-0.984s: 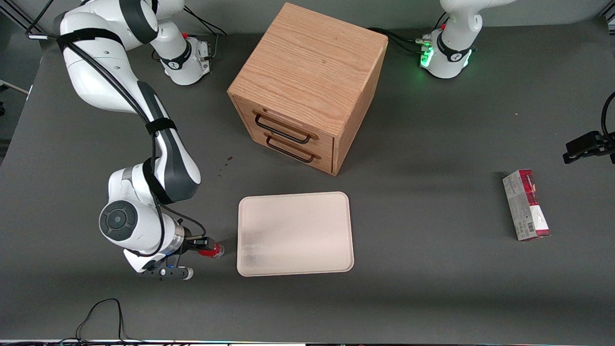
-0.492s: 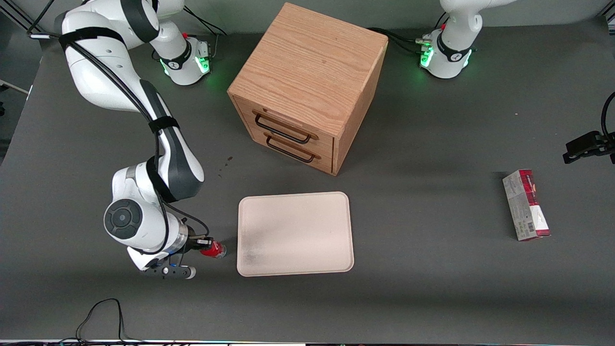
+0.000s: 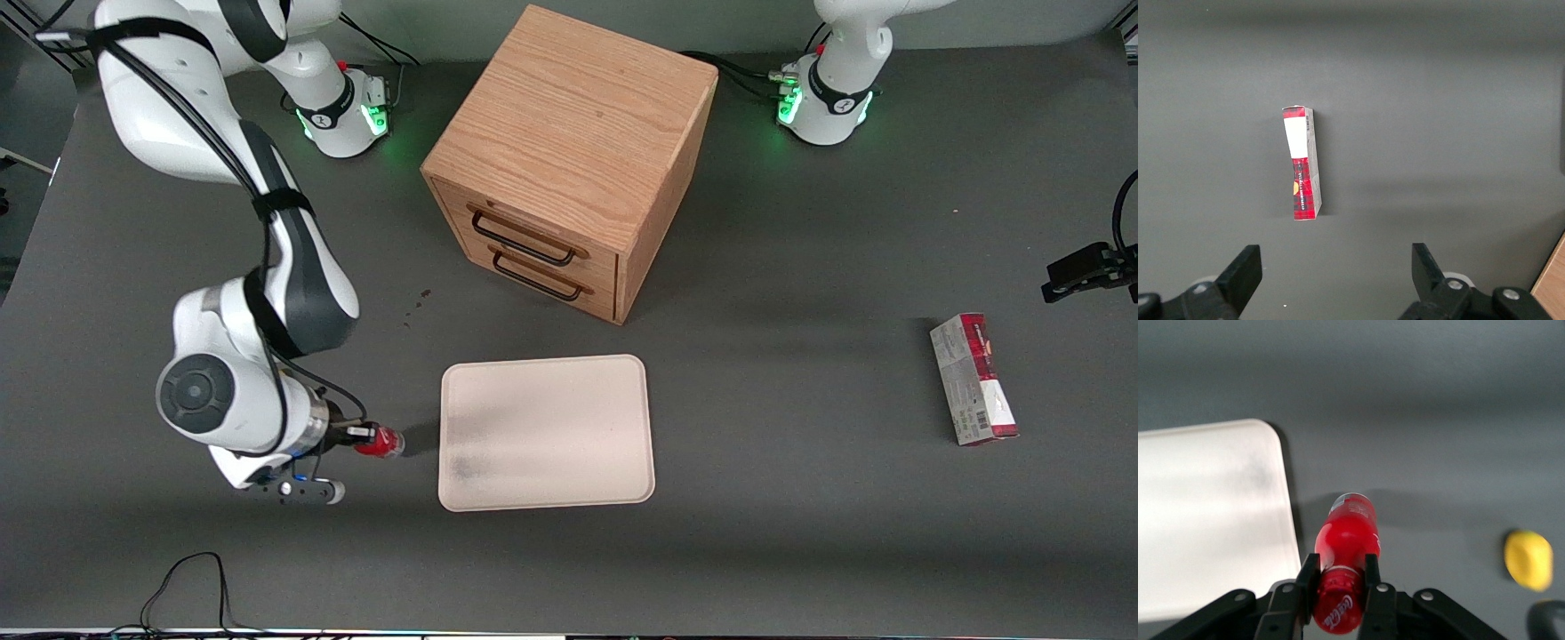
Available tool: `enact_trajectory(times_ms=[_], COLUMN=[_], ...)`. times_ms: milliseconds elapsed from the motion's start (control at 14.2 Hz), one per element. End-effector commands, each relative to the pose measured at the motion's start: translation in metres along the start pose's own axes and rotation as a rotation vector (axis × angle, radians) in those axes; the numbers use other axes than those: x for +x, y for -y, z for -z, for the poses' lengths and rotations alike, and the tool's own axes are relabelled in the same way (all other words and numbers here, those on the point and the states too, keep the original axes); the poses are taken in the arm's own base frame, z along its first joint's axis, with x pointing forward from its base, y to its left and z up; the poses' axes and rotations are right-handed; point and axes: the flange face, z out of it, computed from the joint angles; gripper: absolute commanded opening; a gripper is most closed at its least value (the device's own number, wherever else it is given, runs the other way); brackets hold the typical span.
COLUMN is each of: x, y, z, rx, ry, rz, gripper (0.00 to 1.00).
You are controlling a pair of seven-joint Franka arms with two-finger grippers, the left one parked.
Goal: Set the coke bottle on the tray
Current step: 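Lift the bottle and swing it upright away from the tray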
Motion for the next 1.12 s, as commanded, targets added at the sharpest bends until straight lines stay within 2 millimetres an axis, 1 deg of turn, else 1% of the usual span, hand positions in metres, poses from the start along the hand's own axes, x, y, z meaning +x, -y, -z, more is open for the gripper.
enact_trajectory(times_ms=[0,141,281,351,562,773,914,1054], x=[-0.027,-0.039,-0.050,-0.054,-0.066,-0.073,-0.073,-0.072], y=[-0.012,-0.018,-0.025,-0.028,-0.039,-0.040,-0.038,-0.026], z=[0.065,0.097,0.134,0.149,0.179,0.193,0.193,0.188], rx=[-0.023,-0.034,-0.018,-0.012,0.002,0.017,0.018,0.030], ry=[0.032,0.064,0.088,0.093,0.108,0.108,0.104,0.099], rz=[-0.012,0.004,0.040,0.054,0.061,0.066,0.069,0.078], gripper=[0.00,0.00,0.00,0.00,0.00,0.00,0.00,0.00])
